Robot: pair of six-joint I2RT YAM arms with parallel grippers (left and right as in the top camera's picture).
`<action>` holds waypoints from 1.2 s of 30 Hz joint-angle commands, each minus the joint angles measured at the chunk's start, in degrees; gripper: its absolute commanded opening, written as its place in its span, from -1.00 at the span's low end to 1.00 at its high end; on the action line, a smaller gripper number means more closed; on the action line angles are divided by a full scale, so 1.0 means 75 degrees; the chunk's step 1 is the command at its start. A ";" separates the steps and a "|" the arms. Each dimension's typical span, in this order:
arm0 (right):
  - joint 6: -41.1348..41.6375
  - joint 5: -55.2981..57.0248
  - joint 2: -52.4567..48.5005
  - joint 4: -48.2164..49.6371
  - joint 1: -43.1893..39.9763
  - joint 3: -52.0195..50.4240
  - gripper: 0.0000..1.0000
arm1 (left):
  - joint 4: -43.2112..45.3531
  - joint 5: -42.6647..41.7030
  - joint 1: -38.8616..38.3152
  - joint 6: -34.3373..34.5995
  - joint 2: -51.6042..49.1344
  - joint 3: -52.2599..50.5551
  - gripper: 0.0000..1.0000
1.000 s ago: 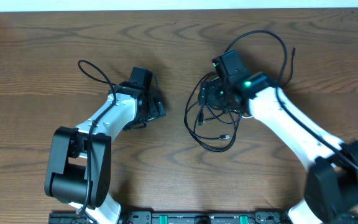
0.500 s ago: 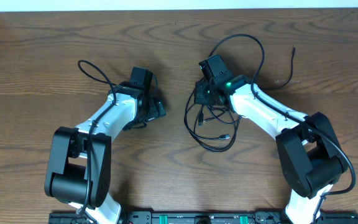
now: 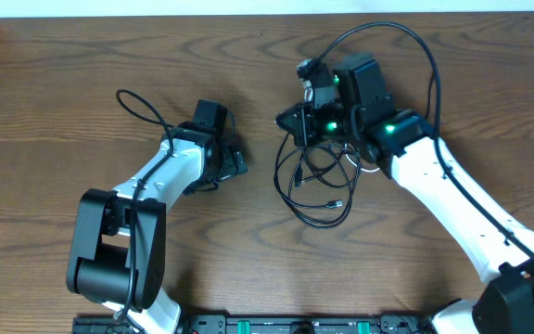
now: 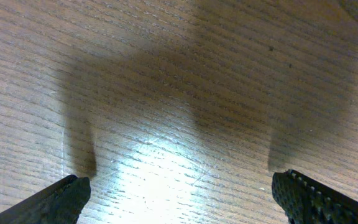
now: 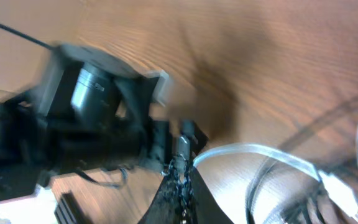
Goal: Untangle cables
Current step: 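Pull the white cable out of the bundle to the right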
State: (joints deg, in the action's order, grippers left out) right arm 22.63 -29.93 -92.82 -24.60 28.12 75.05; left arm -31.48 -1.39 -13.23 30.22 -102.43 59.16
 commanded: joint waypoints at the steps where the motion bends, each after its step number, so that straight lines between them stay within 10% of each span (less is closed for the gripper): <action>1: 0.0125 0.1078 -0.0233 -0.0618 -0.0079 -0.0023 -0.98 | -0.0023 0.0047 -0.0017 0.0015 -0.0032 0.0125 1.00; 11: -0.2894 0.1014 -0.2264 0.0388 0.0137 -0.0023 -0.98 | -0.0026 0.0047 -0.0017 0.0015 -0.0032 0.0125 0.99; 26: -0.2463 -0.3386 -0.2696 0.3264 -0.0181 -0.0006 -0.98 | -0.0023 0.0047 -0.0017 0.0015 -0.0032 0.0125 1.00; 36: -0.2366 -0.0790 -0.1029 0.1469 -0.1035 -0.0006 -0.98 | -0.0026 0.0047 -0.0017 0.0015 -0.0032 0.0125 1.00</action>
State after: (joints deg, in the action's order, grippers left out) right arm 4.08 -44.86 -107.72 -9.76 22.76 74.50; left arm -31.51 -1.41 -13.23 30.20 -102.43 59.16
